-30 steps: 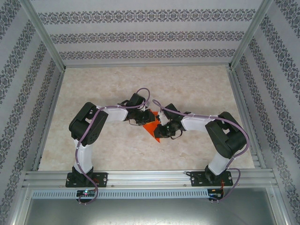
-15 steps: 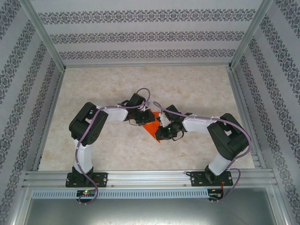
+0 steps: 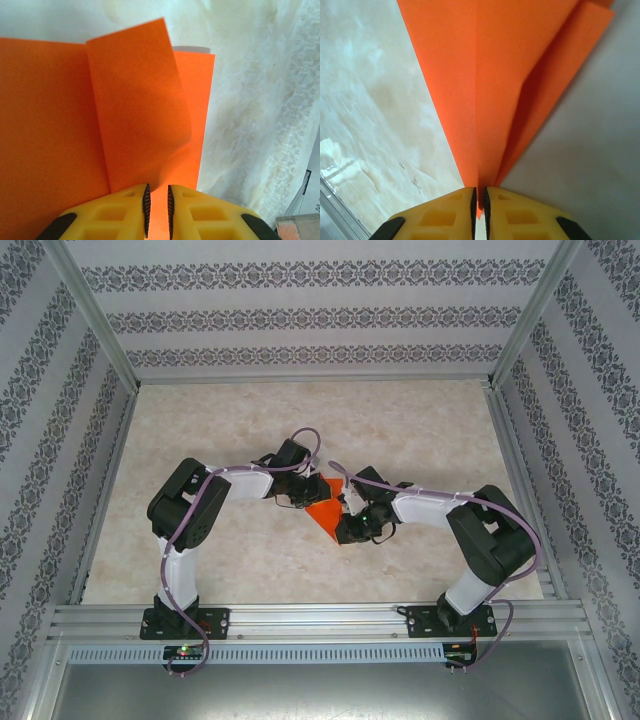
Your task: Fold a paper plane with a square sheet of paper (fold left side to right side)
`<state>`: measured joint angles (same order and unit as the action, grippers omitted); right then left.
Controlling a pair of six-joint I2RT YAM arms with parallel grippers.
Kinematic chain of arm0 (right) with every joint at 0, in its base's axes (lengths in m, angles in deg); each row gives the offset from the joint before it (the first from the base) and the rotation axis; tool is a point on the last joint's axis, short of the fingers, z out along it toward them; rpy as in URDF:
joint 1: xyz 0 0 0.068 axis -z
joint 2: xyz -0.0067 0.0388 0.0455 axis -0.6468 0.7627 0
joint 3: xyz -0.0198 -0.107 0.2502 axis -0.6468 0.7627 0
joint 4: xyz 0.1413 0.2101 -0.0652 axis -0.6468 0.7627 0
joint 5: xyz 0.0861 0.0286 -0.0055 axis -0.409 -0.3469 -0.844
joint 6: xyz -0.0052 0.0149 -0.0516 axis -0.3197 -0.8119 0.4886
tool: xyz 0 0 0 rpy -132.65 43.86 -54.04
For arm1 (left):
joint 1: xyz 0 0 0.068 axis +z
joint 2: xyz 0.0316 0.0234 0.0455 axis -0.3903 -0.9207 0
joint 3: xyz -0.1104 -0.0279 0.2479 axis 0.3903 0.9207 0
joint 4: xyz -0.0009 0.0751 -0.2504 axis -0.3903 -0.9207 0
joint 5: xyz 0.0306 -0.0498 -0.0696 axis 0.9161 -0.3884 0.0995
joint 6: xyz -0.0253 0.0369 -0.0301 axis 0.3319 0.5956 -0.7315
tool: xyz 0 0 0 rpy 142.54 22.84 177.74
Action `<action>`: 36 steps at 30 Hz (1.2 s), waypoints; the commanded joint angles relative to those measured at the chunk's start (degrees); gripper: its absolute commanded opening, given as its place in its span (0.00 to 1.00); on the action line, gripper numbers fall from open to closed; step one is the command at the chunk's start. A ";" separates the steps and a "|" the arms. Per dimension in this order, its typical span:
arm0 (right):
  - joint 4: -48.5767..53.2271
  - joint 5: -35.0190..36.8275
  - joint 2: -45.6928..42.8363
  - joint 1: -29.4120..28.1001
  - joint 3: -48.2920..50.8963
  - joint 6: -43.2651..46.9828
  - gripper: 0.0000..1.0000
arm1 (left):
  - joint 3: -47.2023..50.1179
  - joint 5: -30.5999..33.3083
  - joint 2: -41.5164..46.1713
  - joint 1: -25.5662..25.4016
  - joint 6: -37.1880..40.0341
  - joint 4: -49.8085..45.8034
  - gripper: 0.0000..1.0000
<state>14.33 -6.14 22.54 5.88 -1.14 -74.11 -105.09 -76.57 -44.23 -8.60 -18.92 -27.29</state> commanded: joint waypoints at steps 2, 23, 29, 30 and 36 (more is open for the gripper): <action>4.43 -1.16 -0.74 -1.09 1.85 1.10 0.16 | 1.58 3.79 -2.24 -0.69 1.19 -6.26 0.22; -9.10 -7.91 0.00 1.07 -0.84 -6.50 0.16 | 1.39 3.51 -1.87 -0.73 0.99 -6.17 0.21; -7.19 -7.07 2.53 0.63 0.22 -5.52 0.16 | 1.53 3.65 -1.83 -0.73 1.02 -6.23 0.21; -6.99 -7.03 2.43 0.53 0.80 -5.48 0.15 | 1.59 3.65 -1.81 -0.69 0.96 -6.19 0.21; -5.73 -6.43 1.58 0.49 3.14 -5.06 0.16 | 1.34 3.67 -1.92 -0.68 1.13 -6.54 0.21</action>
<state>7.07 -12.61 24.66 7.02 0.20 -79.36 -105.09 -76.57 -44.23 -8.60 -18.92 -27.31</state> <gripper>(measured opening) 0.155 0.214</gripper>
